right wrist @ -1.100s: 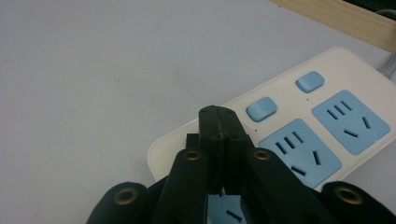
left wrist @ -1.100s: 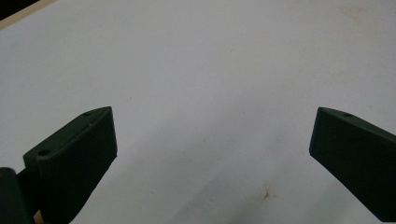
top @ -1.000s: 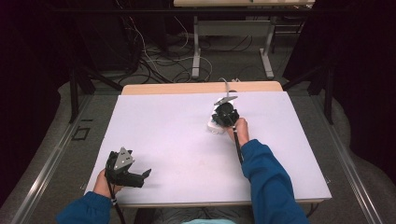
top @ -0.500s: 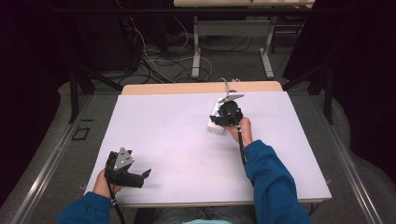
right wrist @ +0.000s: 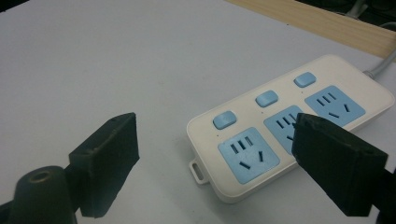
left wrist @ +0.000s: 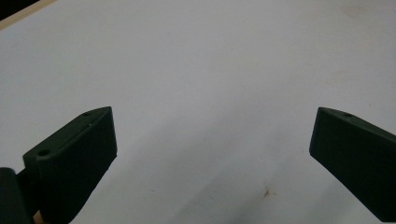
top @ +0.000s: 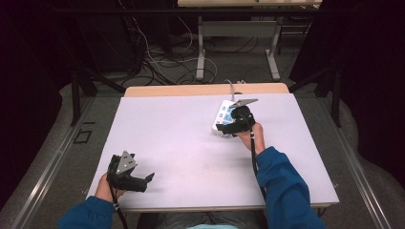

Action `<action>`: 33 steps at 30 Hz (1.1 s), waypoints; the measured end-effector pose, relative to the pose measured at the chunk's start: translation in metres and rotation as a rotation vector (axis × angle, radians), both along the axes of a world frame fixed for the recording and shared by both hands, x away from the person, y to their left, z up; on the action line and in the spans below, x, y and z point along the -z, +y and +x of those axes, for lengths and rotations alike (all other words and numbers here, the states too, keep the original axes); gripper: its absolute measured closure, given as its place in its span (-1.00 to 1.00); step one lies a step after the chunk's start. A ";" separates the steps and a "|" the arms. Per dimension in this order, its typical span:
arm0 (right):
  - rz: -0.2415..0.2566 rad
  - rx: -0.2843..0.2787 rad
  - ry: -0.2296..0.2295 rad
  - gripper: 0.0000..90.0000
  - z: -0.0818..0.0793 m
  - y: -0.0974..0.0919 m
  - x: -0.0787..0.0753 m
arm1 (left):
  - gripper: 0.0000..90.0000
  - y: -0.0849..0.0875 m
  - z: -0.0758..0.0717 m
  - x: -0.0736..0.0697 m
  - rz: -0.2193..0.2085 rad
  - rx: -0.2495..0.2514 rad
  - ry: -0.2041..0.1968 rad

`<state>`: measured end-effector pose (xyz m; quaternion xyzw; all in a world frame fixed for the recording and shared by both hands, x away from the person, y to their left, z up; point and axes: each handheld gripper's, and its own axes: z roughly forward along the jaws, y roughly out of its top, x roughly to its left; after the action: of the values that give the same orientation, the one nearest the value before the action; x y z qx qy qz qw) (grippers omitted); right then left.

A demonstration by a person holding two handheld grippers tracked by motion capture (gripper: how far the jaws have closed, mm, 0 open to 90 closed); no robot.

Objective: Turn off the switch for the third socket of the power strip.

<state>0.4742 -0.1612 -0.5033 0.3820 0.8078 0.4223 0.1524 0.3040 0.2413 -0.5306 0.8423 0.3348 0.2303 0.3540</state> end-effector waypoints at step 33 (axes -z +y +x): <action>-0.030 -0.009 -0.051 -0.96 -0.069 -0.042 -0.015 | -0.99 0.000 0.000 -0.001 0.001 -0.002 -0.004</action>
<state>0.4056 -0.2030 -0.4886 0.3650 0.8116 0.4205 0.1766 0.3037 0.2412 -0.5297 0.8416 0.3347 0.2326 0.3544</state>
